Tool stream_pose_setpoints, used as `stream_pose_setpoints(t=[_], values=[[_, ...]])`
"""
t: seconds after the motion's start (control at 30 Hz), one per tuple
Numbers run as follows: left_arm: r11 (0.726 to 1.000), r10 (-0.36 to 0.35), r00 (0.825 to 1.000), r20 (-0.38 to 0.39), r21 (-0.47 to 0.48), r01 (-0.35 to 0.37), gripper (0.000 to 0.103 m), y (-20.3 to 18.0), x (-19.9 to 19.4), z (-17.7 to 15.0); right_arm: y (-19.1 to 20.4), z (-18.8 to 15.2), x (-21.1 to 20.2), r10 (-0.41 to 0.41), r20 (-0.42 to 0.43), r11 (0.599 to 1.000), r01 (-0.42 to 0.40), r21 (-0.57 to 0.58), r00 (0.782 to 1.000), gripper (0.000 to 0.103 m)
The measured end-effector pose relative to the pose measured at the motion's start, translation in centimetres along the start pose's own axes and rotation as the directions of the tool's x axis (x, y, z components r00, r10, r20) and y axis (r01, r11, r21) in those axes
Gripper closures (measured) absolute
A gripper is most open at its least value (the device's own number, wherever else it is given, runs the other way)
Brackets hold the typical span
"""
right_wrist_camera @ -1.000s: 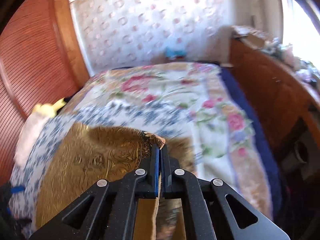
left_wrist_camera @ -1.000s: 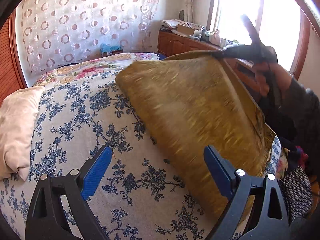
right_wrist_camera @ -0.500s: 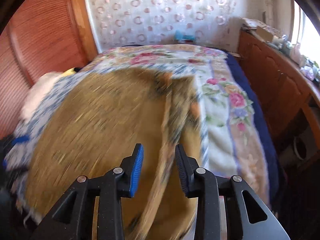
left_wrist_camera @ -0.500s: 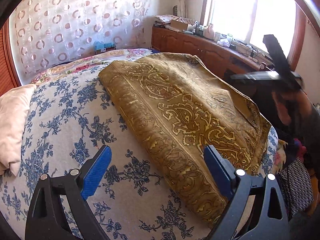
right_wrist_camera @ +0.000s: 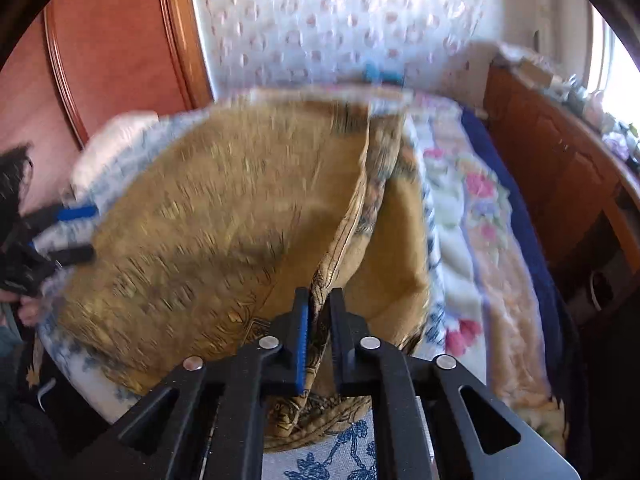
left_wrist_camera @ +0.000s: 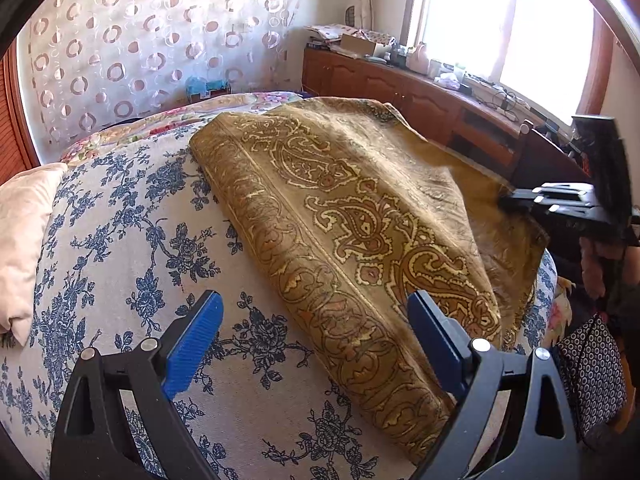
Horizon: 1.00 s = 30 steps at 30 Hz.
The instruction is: Fold small clothes
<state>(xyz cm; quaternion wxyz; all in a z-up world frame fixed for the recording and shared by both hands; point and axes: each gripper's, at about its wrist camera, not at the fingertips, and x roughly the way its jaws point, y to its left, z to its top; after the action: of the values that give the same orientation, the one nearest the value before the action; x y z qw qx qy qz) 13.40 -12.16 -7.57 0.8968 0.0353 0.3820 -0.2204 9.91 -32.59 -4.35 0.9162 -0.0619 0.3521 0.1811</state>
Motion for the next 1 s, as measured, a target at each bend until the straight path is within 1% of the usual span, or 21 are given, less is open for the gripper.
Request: stream_pose_setpoints(t=[0.1, 0.17, 0.2, 0.23, 0.3, 0.33, 0.37, 0.43, 0.53, 0.63, 0.67, 0.77, 0.8, 0.87, 0.93, 1.0], values=[[1.000, 0.003, 1.000, 0.008, 0.005, -0.003, 0.009, -0.1, -0.3, 0.0, -0.1, 0.0, -3.0, 0.005, 0.081, 1.000, -0.006, 0.006, 0.997, 0.098], [1.000, 0.002, 1.000, 0.010, 0.012, -0.003, 0.009, -0.2, -0.5, 0.0, -0.6, -0.5, -4.4, 0.009, 0.102, 1.000, -0.012, 0.028, 0.995, 0.098], [1.000, 0.002, 1.000, 0.010, 0.015, -0.002, 0.009, -0.3, -0.5, -0.1, -0.8, -0.8, -4.4, 0.014, 0.092, 0.999, -0.018, 0.037, 0.996, 0.098], [1.000, 0.001, 1.000, 0.004, 0.017, -0.001, 0.009, -0.4, -0.3, -0.1, -0.7, -1.2, -3.8, 0.009, 0.054, 0.999, -0.011, 0.033, 0.998, 0.098], [1.000, 0.012, 1.000, -0.016, 0.026, -0.011, 0.009, -0.6, 0.2, -0.2, -0.5, -1.8, -1.6, -0.051, -0.033, 0.999, 0.051, 0.003, 0.998, 0.098], [0.999, 0.020, 0.999, -0.028, 0.037, -0.019, 0.009, -0.7, 0.4, -0.3, -0.5, -1.9, -0.9, -0.063, -0.053, 0.998, 0.063, 0.002, 0.997, 0.097], [0.999, 0.028, 0.999, -0.038, 0.044, -0.026, 0.009, -0.8, 0.6, -0.5, -0.6, -1.9, -0.6, -0.054, -0.058, 0.998, 0.055, 0.013, 0.997, 0.097], [0.998, 0.037, 0.998, -0.059, 0.046, -0.034, 0.009, -0.8, 1.0, -0.9, -0.9, -1.6, -0.7, -0.054, -0.043, 0.998, 0.055, 0.031, 0.998, 0.094], [0.999, 0.035, 0.997, -0.075, 0.038, -0.032, 0.009, -0.6, 1.2, -1.2, -0.8, -1.4, -1.3, -0.059, -0.003, 0.998, 0.059, 0.028, 0.998, 0.094], [0.999, 0.030, 0.997, -0.074, 0.029, -0.028, 0.009, -0.6, 1.2, -1.3, -0.6, -2.0, -1.4, -0.056, 0.010, 0.998, 0.056, 0.039, 0.998, 0.083], [0.999, 0.031, 0.997, -0.075, 0.028, -0.029, 0.009, -0.6, 1.3, -1.3, -0.4, -2.2, -1.1, -0.058, 0.007, 0.997, 0.057, 0.044, 0.998, 0.081], [0.999, 0.030, 0.996, -0.079, 0.027, -0.028, 0.009, -0.6, 1.3, -1.4, -0.1, -2.5, -0.3, -0.056, 0.017, 0.997, 0.055, 0.050, 0.998, 0.081], [0.999, 0.029, 0.996, -0.079, 0.026, -0.027, 0.009, -0.5, 1.4, -1.4, 0.1, -2.4, -0.2, -0.053, 0.021, 0.998, 0.052, 0.047, 0.998, 0.081], [0.999, 0.028, 0.996, -0.080, 0.025, -0.026, 0.009, -0.5, 1.4, -1.4, 0.3, -2.4, -0.3, -0.033, 0.020, 0.999, 0.033, 0.032, 0.999, 0.099], [0.999, 0.026, 0.996, -0.081, 0.021, -0.025, 0.009, -0.4, 1.5, -1.4, 0.7, -2.4, -1.2, -0.043, 0.058, 0.999, 0.043, -0.001, 0.997, 0.099], [1.000, 0.027, 0.997, -0.075, 0.018, -0.026, 0.009, -0.3, 1.4, -1.4, 0.9, -2.5, -3.0, -0.089, 0.120, 0.996, 0.091, -0.008, 0.989, 0.100]])
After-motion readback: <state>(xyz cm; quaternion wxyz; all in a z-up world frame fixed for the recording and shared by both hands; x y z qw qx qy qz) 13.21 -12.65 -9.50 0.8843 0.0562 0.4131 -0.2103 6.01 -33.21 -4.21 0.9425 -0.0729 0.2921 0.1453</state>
